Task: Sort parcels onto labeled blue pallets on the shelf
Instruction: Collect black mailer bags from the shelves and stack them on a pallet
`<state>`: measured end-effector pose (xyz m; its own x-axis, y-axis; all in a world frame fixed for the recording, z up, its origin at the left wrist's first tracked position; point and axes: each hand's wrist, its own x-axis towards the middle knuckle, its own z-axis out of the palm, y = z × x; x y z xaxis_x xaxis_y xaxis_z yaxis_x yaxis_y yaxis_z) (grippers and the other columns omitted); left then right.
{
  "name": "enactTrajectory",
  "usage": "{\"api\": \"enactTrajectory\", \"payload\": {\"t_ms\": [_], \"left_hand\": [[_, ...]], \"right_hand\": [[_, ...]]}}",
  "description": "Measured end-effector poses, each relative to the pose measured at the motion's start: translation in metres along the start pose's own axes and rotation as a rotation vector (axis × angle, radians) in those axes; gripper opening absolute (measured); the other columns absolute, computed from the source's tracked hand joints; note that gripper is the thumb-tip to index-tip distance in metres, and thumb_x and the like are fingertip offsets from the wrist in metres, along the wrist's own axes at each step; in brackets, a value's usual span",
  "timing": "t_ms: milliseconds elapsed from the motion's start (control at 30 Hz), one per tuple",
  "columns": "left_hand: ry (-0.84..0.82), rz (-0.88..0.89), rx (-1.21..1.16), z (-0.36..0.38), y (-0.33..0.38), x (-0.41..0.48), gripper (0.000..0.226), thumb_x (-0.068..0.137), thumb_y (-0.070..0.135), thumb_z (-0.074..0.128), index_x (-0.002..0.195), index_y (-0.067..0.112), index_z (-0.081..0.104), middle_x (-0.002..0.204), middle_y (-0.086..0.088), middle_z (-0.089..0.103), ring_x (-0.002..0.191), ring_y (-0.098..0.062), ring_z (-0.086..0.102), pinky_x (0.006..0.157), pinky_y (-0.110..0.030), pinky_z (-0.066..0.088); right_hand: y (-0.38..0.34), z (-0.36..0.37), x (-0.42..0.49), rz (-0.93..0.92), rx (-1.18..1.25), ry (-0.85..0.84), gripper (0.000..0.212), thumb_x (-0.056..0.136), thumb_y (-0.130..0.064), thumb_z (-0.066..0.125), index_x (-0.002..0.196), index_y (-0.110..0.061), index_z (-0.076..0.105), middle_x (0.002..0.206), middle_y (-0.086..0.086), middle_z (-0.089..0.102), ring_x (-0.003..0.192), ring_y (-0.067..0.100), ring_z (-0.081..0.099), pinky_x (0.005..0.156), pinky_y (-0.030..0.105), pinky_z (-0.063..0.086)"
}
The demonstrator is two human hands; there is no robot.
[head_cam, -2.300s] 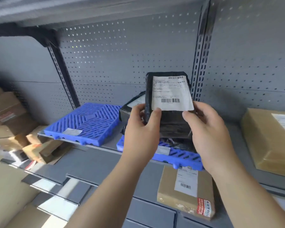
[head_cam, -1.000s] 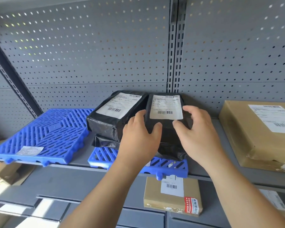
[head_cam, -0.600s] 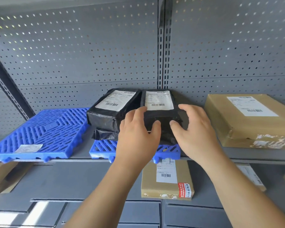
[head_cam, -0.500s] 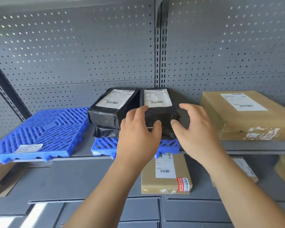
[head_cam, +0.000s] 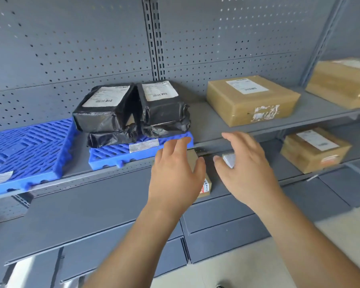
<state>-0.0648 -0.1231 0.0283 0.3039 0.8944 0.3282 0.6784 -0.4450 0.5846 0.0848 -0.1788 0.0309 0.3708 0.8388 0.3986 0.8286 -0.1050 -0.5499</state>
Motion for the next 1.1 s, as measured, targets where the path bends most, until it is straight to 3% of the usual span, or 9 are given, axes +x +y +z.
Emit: {"api": "enactTrajectory", "payload": {"t_ms": [300,567,733,1100], "left_hand": [[-0.145,0.218,0.147,0.074,0.081,-0.006,0.057,0.095,0.055,0.054,0.144,0.027,0.050,0.142,0.001,0.053,0.131,-0.029,0.045,0.104,-0.048,0.042],[-0.263,0.446,0.198,0.184,0.224,-0.014,0.059,0.095,0.060,0.048,0.143,0.027,0.051,0.143,-0.001,0.053,0.131,-0.030,0.047,0.104,-0.050,0.040],[-0.306,0.578,0.198,0.262,0.330,-0.040,0.055,0.097,0.062,0.040,0.136,0.027,0.055,0.136,-0.003,0.059,0.124,-0.031,0.052,0.097,-0.048,0.043],[-0.467,0.787,0.097,0.405,0.504,-0.068,0.057,0.099,0.061,0.039,0.146,0.030,0.048,0.147,0.001,0.052,0.132,-0.026,0.047,0.105,-0.046,0.041]], "right_hand": [[0.088,-0.080,-0.042,0.197,-0.299,0.073,0.058,0.092,-0.031,0.066,0.145,-0.017,0.050,0.145,0.005,0.055,0.132,0.029,0.049,0.100,0.046,0.044],[0.216,-0.188,-0.079,0.439,-0.394,0.213,0.047,0.093,-0.038,0.061,0.136,-0.021,0.054,0.134,0.003,0.061,0.125,0.027,0.052,0.093,0.047,0.044],[0.304,-0.261,-0.108,0.647,-0.413,0.220,0.060,0.098,-0.053,0.045,0.153,-0.030,0.036,0.160,-0.005,0.038,0.150,0.021,0.029,0.114,0.057,0.031],[0.464,-0.370,-0.149,0.919,-0.425,0.277,0.069,0.097,-0.065,0.023,0.159,-0.039,0.015,0.168,-0.010,0.021,0.157,0.020,0.009,0.121,0.057,0.012]]}}
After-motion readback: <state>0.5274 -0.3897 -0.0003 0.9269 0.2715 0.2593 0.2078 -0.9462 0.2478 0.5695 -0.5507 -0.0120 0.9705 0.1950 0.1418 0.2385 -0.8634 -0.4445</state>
